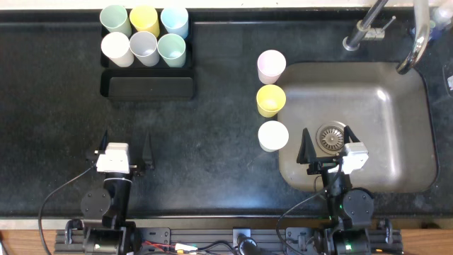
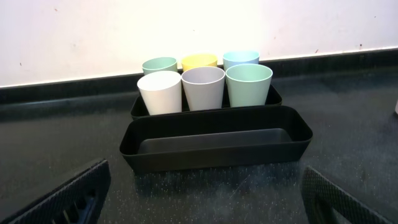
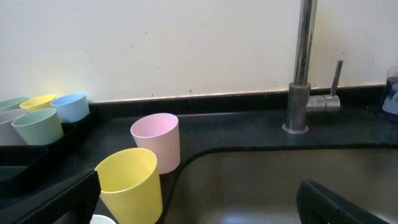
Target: Store Cups
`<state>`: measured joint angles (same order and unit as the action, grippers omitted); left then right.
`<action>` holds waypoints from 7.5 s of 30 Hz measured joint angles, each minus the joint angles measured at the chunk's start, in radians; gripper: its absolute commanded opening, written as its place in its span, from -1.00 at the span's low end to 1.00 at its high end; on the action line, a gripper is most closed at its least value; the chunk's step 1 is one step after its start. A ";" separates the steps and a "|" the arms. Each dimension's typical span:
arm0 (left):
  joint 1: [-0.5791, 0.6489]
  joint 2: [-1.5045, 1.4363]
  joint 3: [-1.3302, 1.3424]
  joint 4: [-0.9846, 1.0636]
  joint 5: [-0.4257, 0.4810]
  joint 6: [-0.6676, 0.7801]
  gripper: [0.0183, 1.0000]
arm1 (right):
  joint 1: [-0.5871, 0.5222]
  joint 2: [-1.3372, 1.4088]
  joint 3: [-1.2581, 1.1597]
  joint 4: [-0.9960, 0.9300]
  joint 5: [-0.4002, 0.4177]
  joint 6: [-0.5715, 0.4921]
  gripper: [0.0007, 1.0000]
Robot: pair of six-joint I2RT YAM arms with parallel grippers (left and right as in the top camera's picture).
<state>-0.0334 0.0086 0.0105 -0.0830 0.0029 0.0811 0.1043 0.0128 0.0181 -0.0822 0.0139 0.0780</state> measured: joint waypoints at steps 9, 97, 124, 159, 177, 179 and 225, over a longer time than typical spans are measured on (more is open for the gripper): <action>0.000 0.000 0.000 0.000 0.000 0.000 1.00 | 0.000 0.000 0.000 0.000 0.000 0.000 1.00; -0.539 2.749 3.015 -1.442 0.099 -0.838 1.00 | 0.000 -0.002 0.000 -0.001 -0.003 0.000 1.00; -0.536 2.750 3.016 -1.455 0.103 -0.869 -0.96 | 0.000 -0.002 0.000 0.000 -0.004 0.000 0.99; 0.235 1.728 1.665 -1.153 -0.061 -0.816 -0.96 | 0.000 -0.002 0.000 0.000 -0.006 0.000 1.00; 0.236 1.858 1.665 -1.049 -0.005 -0.875 -0.96 | 0.000 -0.002 0.000 0.000 -0.006 0.000 1.00; 0.236 1.869 1.665 -1.049 -0.005 -0.876 -0.96 | 0.000 -0.002 0.000 -0.001 -0.006 0.000 1.00; -0.606 1.781 1.669 -0.845 -0.092 -0.891 1.00 | 0.000 -0.002 0.000 -0.001 -0.006 0.000 1.00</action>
<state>-0.6395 1.7901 1.6798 -0.9283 -0.0891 -0.8101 0.1043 0.0113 0.0181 -0.0830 0.0074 0.0780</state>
